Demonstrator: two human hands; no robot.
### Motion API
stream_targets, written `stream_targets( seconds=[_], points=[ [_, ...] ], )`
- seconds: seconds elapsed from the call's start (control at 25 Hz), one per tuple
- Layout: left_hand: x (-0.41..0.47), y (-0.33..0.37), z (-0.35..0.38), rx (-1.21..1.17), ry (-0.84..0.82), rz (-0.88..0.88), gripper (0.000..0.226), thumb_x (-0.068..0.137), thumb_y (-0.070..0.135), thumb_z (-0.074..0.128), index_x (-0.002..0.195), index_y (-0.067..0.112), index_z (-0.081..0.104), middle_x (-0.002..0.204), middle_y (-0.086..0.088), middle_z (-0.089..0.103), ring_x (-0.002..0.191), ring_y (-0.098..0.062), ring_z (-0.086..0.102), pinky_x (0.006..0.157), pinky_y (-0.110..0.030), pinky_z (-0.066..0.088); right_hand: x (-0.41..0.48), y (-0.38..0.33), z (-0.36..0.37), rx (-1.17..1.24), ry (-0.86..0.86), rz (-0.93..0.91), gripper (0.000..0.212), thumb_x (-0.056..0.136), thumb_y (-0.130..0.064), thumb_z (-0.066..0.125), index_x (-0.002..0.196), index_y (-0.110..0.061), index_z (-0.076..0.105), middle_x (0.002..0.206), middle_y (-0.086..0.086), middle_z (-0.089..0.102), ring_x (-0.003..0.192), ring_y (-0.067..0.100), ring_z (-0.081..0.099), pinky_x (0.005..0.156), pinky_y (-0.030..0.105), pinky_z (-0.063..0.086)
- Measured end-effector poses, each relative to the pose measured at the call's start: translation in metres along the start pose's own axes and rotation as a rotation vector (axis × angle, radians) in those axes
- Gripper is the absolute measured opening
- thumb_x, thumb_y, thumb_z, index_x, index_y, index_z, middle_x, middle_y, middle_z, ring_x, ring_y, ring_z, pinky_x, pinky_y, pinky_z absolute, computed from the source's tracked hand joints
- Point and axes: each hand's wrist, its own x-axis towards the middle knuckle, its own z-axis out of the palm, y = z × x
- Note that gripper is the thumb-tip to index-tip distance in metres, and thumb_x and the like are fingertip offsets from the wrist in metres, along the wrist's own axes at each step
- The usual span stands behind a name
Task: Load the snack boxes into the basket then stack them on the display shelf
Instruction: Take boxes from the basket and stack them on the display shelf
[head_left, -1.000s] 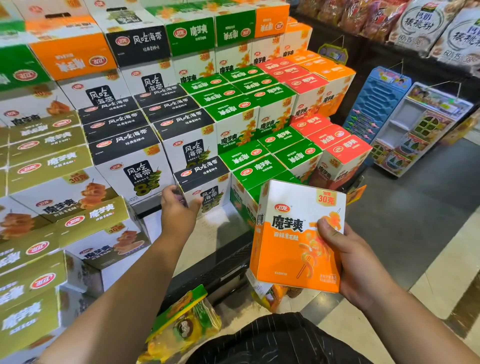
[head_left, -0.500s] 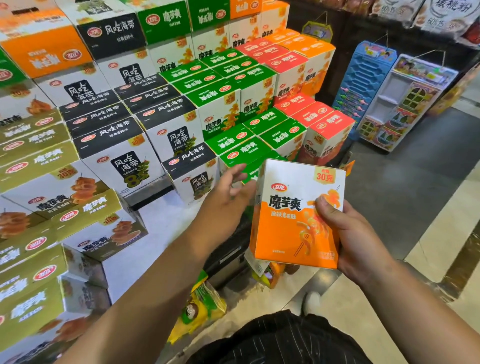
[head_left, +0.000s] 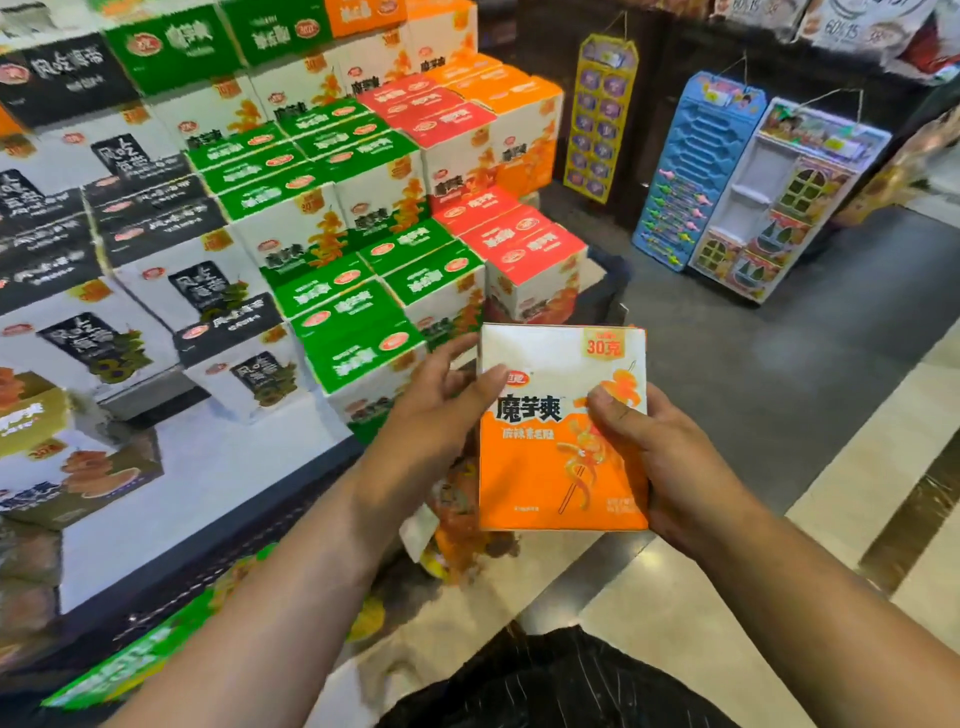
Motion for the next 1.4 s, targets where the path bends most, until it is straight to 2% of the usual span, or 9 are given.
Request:
stream_targets(
  seconds=[0.24, 0.32, 0.44, 0.52, 0.68, 0.88, 1.08, 1.24, 1.4],
  points=[
    [0.025, 0.006, 0.090, -0.015, 0.031, -0.017, 0.041, 0.094, 0.031, 0.057, 0.134, 0.030, 0.047, 0.117, -0.009, 0.069, 0.097, -0.017, 0.072, 0.074, -0.029, 0.060, 0.011, -0.047, -0.083, -0.146, 0.034, -0.001, 0.042, 0.092, -0.038, 0.059, 0.132, -0.030, 0.046, 0.109, 0.001, 0.074, 0.091, 0.026, 0.073, 0.079, 0.048, 0.060],
    [0.033, 0.010, 0.107, -0.057, 0.047, -0.010, 0.048, 0.093, 0.031, 0.058, 0.138, 0.026, 0.046, 0.120, -0.009, 0.067, 0.098, -0.017, 0.071, 0.071, -0.028, 0.059, 0.018, -0.061, -0.098, -0.202, 0.032, -0.009, 0.044, 0.092, -0.047, 0.055, 0.133, -0.033, 0.044, 0.109, 0.000, 0.073, 0.090, 0.025, 0.073, 0.085, 0.051, 0.057],
    [0.049, 0.016, 0.118, -0.030, 0.051, 0.009, 0.073, 0.076, 0.045, 0.061, 0.144, 0.024, 0.043, 0.125, -0.005, 0.066, 0.103, -0.018, 0.070, 0.088, -0.040, 0.057, 0.035, -0.077, -0.108, -0.284, 0.031, -0.032, 0.054, 0.084, -0.066, 0.043, 0.129, -0.037, 0.047, 0.110, -0.003, 0.073, 0.091, 0.023, 0.073, 0.089, 0.052, 0.055],
    [0.065, 0.022, 0.120, -0.007, 0.061, 0.035, 0.073, 0.075, 0.044, 0.060, 0.143, 0.023, 0.044, 0.123, -0.003, 0.067, 0.102, -0.015, 0.070, 0.088, -0.037, 0.057, 0.051, -0.085, -0.110, -0.320, 0.041, -0.047, 0.063, 0.074, -0.073, 0.040, 0.125, -0.038, 0.051, 0.111, -0.003, 0.072, 0.095, 0.023, 0.072, 0.092, 0.052, 0.054],
    [0.106, 0.027, 0.116, -0.017, 0.040, 0.055, 0.043, 0.094, 0.024, 0.053, 0.136, 0.021, 0.044, 0.109, -0.005, 0.069, 0.082, -0.005, 0.072, 0.065, -0.020, 0.057, 0.083, -0.106, -0.111, -0.332, 0.031, -0.040, 0.051, 0.075, -0.069, 0.040, 0.115, -0.039, 0.053, 0.109, -0.003, 0.072, 0.093, 0.020, 0.073, 0.090, 0.048, 0.055],
    [0.177, 0.044, 0.112, 0.066, -0.022, 0.138, 0.049, 0.098, 0.026, 0.053, 0.142, 0.036, 0.033, 0.086, 0.008, 0.073, 0.078, 0.000, 0.070, 0.061, -0.012, 0.050, 0.146, -0.145, -0.119, -0.317, 0.000, -0.118, 0.071, 0.072, -0.067, 0.053, 0.138, -0.051, 0.034, 0.120, -0.009, 0.068, 0.102, 0.020, 0.070, 0.096, 0.051, 0.052],
    [0.234, 0.073, 0.104, 0.160, -0.028, 0.174, 0.032, 0.099, 0.022, 0.054, 0.124, 0.038, 0.042, 0.101, 0.003, 0.068, 0.082, 0.006, 0.068, 0.059, -0.012, 0.050, 0.204, -0.189, -0.113, -0.251, -0.065, -0.167, 0.046, 0.089, -0.040, 0.051, 0.133, -0.048, 0.041, 0.121, -0.004, 0.069, 0.106, 0.021, 0.068, 0.095, 0.048, 0.052],
    [0.270, 0.088, 0.098, 0.059, 0.010, 0.129, 0.041, 0.083, 0.040, 0.069, 0.119, 0.042, 0.048, 0.113, -0.009, 0.067, 0.093, -0.017, 0.072, 0.076, -0.038, 0.060, 0.242, -0.216, -0.108, -0.360, -0.125, -0.237, 0.056, 0.076, -0.040, 0.064, 0.126, -0.050, 0.041, 0.120, -0.008, 0.068, 0.104, 0.018, 0.069, 0.088, 0.042, 0.055],
    [0.293, 0.099, 0.098, 0.109, 0.103, 0.131, 0.035, 0.083, 0.047, 0.068, 0.111, 0.042, 0.048, 0.115, -0.001, 0.066, 0.089, -0.013, 0.072, 0.078, -0.047, 0.058, 0.286, -0.237, -0.109, -0.505, -0.210, -0.272, 0.069, 0.071, -0.040, 0.068, 0.133, -0.041, 0.038, 0.121, -0.006, 0.065, 0.102, 0.012, 0.069, 0.084, 0.034, 0.057]
  ],
)
